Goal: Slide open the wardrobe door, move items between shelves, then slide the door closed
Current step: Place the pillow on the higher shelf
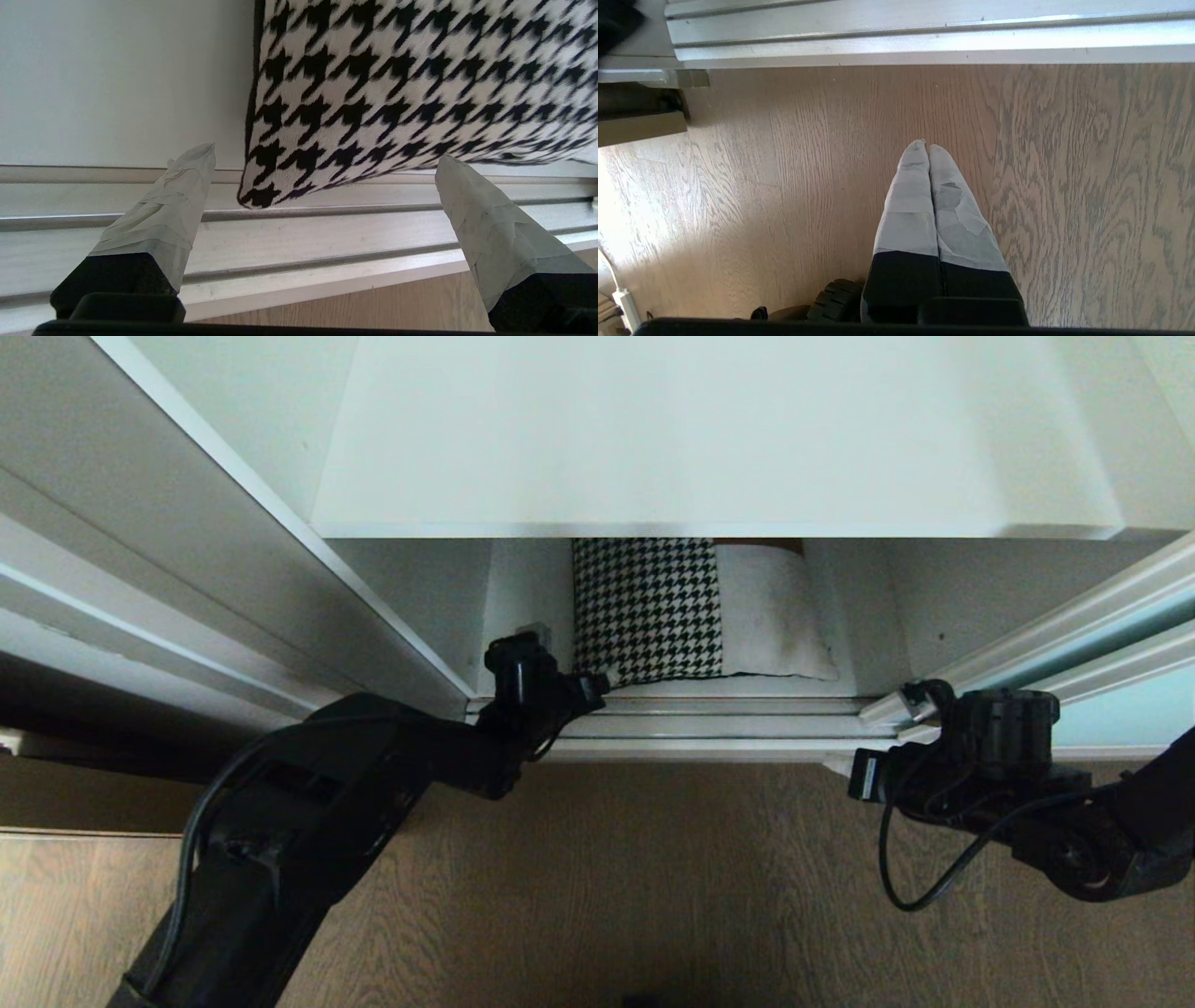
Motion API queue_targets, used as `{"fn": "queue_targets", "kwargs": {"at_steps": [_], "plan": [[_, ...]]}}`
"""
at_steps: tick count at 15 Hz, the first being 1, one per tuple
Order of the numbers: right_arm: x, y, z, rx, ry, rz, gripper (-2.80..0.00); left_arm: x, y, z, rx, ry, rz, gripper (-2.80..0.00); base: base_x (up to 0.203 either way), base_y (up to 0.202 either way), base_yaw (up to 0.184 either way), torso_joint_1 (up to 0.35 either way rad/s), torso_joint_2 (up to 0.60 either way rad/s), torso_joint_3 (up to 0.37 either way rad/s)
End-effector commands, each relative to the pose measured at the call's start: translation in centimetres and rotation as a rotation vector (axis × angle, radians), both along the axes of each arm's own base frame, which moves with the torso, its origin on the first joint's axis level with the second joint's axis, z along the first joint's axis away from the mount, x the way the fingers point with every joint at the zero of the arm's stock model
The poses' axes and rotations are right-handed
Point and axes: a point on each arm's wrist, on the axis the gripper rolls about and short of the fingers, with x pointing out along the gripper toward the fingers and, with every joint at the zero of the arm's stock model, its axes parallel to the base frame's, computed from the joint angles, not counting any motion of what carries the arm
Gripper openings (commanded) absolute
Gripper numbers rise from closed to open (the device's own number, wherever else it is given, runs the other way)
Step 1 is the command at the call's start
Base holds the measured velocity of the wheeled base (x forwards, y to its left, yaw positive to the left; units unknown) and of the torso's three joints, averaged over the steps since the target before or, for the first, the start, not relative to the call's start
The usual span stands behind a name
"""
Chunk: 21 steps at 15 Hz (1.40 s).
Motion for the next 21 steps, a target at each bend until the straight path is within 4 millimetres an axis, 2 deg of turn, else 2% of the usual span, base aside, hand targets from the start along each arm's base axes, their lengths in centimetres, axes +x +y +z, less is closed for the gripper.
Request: {"fn": "queue_targets", "kwargs": {"at_steps": [1,6,12,15,18,21], "plan": [[-0.2,0.0,0.5,0.004,-0.015,0.003,-2.80,0.6,-0.3,-2.3,0.004,0.021,-0.010,0.00,0.000,0.000,0.000,0.000,0.00,0.000],[-0.8,-0.3,1.4,0.010,-0.029,0.005,-2.80,1.2,-0.7,-4.2,0.012,0.032,-0.082,0.00,0.000,0.000,0.000,0.000,0.00,0.000],[-2.4,-0.4,3.5,0.013,0.004,0.029,-2.80,1.2,-0.7,-4.3,0.030,-0.005,-0.141,0.00,0.000,0.000,0.000,0.000,0.00,0.000],[-2.5,-0.8,3.1,0.014,0.014,0.029,-2.80,1.2,-0.8,-3.6,0.064,-0.116,-0.141,0.00,0.000,0.000,0.000,0.000,0.00,0.000],[-2.6,-1.4,3.2,0.024,0.012,0.030,-2.80,1.1,-1.3,-4.3,0.136,-0.231,-0.136,0.00,0.000,0.000,0.000,0.000,0.00,0.000],[-2.8,-1.5,3.1,0.027,0.014,0.038,-2.80,0.9,-1.7,-4.7,0.142,-0.230,-0.145,0.00,0.000,0.000,0.000,0.000,0.00,0.000]]}}
